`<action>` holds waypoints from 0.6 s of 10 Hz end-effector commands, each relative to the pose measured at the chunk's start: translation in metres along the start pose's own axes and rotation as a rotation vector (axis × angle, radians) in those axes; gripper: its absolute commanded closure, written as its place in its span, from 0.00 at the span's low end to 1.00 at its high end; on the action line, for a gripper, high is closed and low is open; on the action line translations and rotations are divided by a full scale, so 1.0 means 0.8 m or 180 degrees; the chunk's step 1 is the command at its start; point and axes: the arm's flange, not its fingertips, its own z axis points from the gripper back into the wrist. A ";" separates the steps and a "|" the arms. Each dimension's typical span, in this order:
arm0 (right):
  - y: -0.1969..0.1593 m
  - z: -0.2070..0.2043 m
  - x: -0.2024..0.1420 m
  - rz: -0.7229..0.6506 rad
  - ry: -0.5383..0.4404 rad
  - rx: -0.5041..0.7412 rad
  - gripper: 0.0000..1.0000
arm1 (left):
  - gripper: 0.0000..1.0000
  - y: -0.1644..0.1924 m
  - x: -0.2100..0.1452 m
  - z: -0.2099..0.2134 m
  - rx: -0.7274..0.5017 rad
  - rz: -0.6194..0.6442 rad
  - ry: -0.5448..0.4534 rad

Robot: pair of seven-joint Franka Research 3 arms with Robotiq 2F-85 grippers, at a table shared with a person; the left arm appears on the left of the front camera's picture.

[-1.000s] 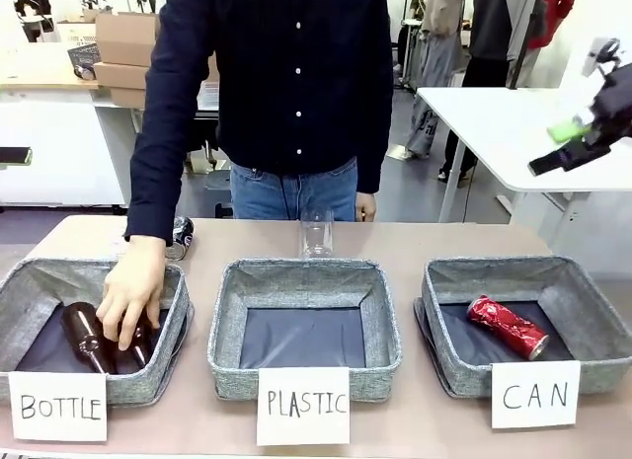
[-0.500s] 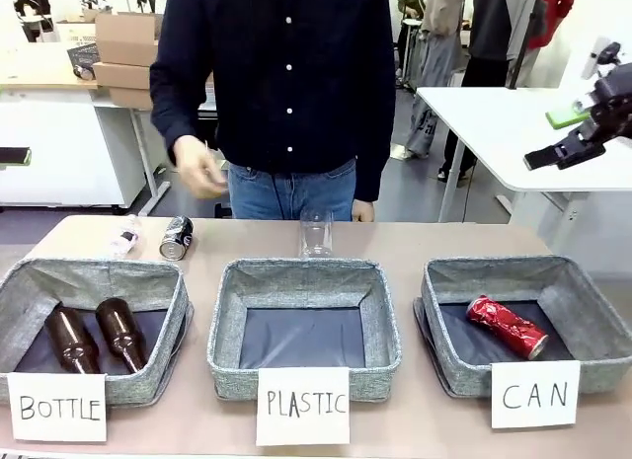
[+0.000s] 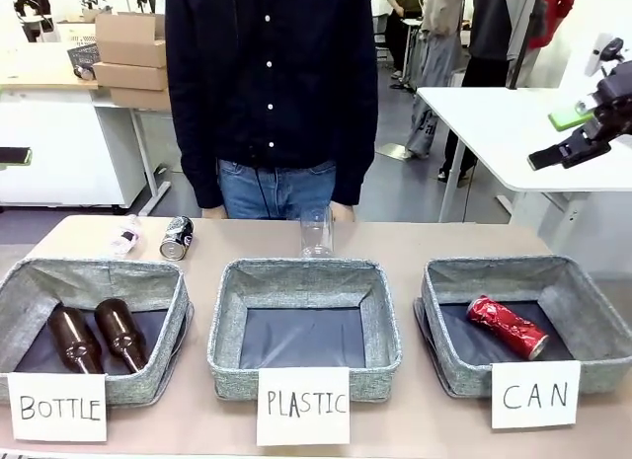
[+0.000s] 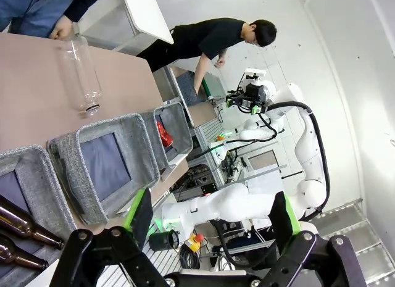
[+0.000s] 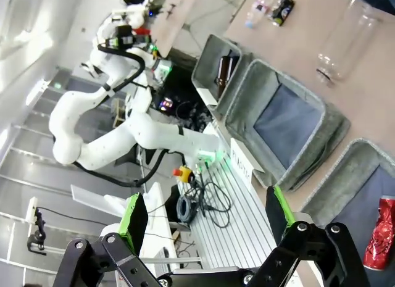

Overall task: Sort the can waste into the basket.
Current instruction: Pick up the can waste from the table and place it in the right Fabric basket.

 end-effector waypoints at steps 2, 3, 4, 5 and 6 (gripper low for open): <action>-0.003 0.001 -0.002 0.0107 0.0015 -0.0010 0.00 | 0.00 -0.001 0.001 -0.001 -0.0078 -0.0067 -0.0024; -0.003 0.001 -0.002 0.0107 0.0015 -0.0010 0.00 | 0.00 0.000 0.000 0.000 0.0000 0.0000 0.0000; -0.003 0.001 -0.002 0.0107 0.0015 -0.0010 0.00 | 0.00 0.011 0.032 -0.011 0.0647 0.0282 -0.0056; -0.003 0.001 -0.002 0.0107 0.0015 -0.0010 0.00 | 0.00 0.038 0.084 -0.037 0.1589 0.0517 0.0234; -0.003 0.001 -0.002 0.0107 0.0015 -0.0010 0.00 | 0.00 0.059 0.117 -0.058 0.2144 0.0483 0.0570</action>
